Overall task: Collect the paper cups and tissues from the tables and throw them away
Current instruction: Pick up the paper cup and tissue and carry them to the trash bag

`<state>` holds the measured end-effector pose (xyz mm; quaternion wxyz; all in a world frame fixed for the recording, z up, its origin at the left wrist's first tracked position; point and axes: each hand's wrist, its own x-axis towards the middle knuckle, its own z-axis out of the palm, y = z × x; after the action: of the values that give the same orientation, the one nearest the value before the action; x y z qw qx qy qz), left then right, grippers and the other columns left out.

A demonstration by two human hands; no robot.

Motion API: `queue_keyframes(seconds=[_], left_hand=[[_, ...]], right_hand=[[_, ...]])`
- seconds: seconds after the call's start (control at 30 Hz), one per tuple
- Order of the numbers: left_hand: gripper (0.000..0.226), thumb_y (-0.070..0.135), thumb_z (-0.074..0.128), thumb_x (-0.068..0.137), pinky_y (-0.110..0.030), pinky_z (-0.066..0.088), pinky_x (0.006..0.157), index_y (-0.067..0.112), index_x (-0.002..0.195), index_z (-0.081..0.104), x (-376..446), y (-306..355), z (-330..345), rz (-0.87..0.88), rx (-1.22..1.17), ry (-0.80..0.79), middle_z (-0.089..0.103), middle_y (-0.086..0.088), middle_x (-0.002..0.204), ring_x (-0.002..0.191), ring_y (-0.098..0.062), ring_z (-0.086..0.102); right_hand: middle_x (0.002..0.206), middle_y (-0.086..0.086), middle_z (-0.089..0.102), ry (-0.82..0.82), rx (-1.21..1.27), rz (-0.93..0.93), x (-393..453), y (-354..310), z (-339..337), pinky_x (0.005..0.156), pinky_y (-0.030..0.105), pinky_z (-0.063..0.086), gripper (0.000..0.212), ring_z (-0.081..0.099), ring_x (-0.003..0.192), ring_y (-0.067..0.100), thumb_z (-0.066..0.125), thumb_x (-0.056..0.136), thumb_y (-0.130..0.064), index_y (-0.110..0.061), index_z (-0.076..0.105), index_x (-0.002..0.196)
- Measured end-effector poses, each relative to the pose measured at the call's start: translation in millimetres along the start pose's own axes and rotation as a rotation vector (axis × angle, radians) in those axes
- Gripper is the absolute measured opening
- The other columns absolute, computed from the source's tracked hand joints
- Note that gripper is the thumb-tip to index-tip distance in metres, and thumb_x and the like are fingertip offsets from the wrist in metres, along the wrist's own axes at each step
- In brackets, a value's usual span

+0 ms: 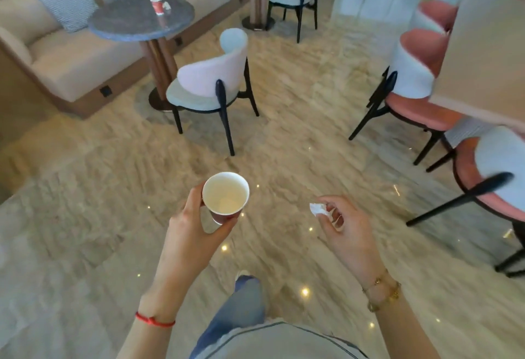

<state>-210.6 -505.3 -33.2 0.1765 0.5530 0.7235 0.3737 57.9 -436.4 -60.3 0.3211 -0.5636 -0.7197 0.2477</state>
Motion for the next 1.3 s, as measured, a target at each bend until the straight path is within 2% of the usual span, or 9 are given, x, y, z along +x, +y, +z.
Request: queue_keyframes(seconds=[0.17,0.33,0.43,0.67,0.73,0.83,1.0,1.13,1.3], left_hand=[[0.069,0.037,0.083,0.07,-0.016,0.042,0.07,0.025,0.128,0.048,93,0,43,0.056,0.009,-0.084,0.058,0.016,0.104,0.092,-0.009,0.058],[0.066,0.036,0.083,0.069,-0.001,0.037,0.064,0.023,0.125,0.05,206,7,80,0.099,-0.009,-0.127,0.06,0.013,0.102,0.09,-0.006,0.058],[0.062,0.037,0.083,0.069,-0.002,0.037,0.062,0.022,0.12,0.051,279,18,102,0.155,0.009,-0.181,0.061,0.01,0.1,0.088,-0.008,0.058],[0.066,0.037,0.082,0.069,-0.001,0.037,0.063,0.024,0.125,0.049,430,46,155,0.27,0.003,-0.266,0.056,0.016,0.104,0.09,-0.006,0.055],[0.069,0.039,0.081,0.069,-0.004,0.037,0.069,0.023,0.128,0.048,465,53,171,0.299,-0.001,-0.297,0.059,0.012,0.109,0.094,-0.008,0.056],[0.069,0.038,0.082,0.07,-0.016,0.044,0.073,0.023,0.128,0.048,517,62,200,0.311,-0.022,-0.345,0.06,0.009,0.115,0.1,-0.01,0.058],[0.066,0.033,0.083,0.068,-0.007,0.039,0.071,0.02,0.124,0.052,603,80,264,0.322,-0.044,-0.36,0.058,0.013,0.105,0.094,-0.009,0.058],[0.069,0.031,0.084,0.068,-0.005,0.039,0.07,0.02,0.128,0.05,682,110,315,0.333,-0.066,-0.352,0.056,0.015,0.106,0.095,-0.008,0.057],[0.062,0.034,0.083,0.068,-0.001,0.041,0.067,0.037,0.118,0.046,787,162,375,0.336,-0.12,-0.322,0.054,0.03,0.098,0.09,0.004,0.058]], right_hand=[[0.087,-0.006,0.057,0.046,-0.043,0.044,64,26,3,0.066,0.008,0.038,0.027,0.051,0.069,0.004,0.07,0.082,-0.005,-0.02,0.066,0.103],[0.089,-0.005,0.056,0.093,-0.068,0.104,166,43,6,0.065,0.007,0.038,0.025,0.05,0.07,0.003,0.068,0.084,-0.007,-0.019,0.064,0.106],[0.089,-0.003,0.057,0.154,-0.077,0.118,234,48,3,0.065,0.009,0.038,0.025,0.051,0.07,0.004,0.068,0.084,-0.008,-0.019,0.064,0.106],[0.089,-0.004,0.056,0.237,-0.083,0.209,360,74,-2,0.066,0.007,0.04,0.025,0.052,0.073,0.002,0.067,0.085,-0.009,-0.02,0.064,0.108],[0.088,-0.006,0.055,0.253,-0.077,0.248,388,85,-3,0.068,0.006,0.039,0.025,0.052,0.073,0.002,0.067,0.085,-0.009,-0.02,0.064,0.107],[0.087,-0.009,0.054,0.26,-0.091,0.3,429,107,-4,0.068,0.005,0.039,0.026,0.051,0.073,0.001,0.067,0.085,-0.009,-0.021,0.063,0.108],[0.088,-0.006,0.056,0.274,-0.09,0.342,516,156,-10,0.066,0.005,0.04,0.026,0.052,0.072,0.004,0.068,0.085,-0.009,-0.02,0.064,0.108],[0.088,-0.004,0.057,0.296,-0.083,0.331,604,198,-32,0.066,0.007,0.041,0.025,0.053,0.072,0.005,0.068,0.084,-0.009,-0.018,0.064,0.107],[0.087,-0.002,0.059,0.265,-0.118,0.289,728,249,-73,0.066,0.008,0.04,0.024,0.053,0.073,0.005,0.068,0.085,-0.011,-0.017,0.064,0.108]])
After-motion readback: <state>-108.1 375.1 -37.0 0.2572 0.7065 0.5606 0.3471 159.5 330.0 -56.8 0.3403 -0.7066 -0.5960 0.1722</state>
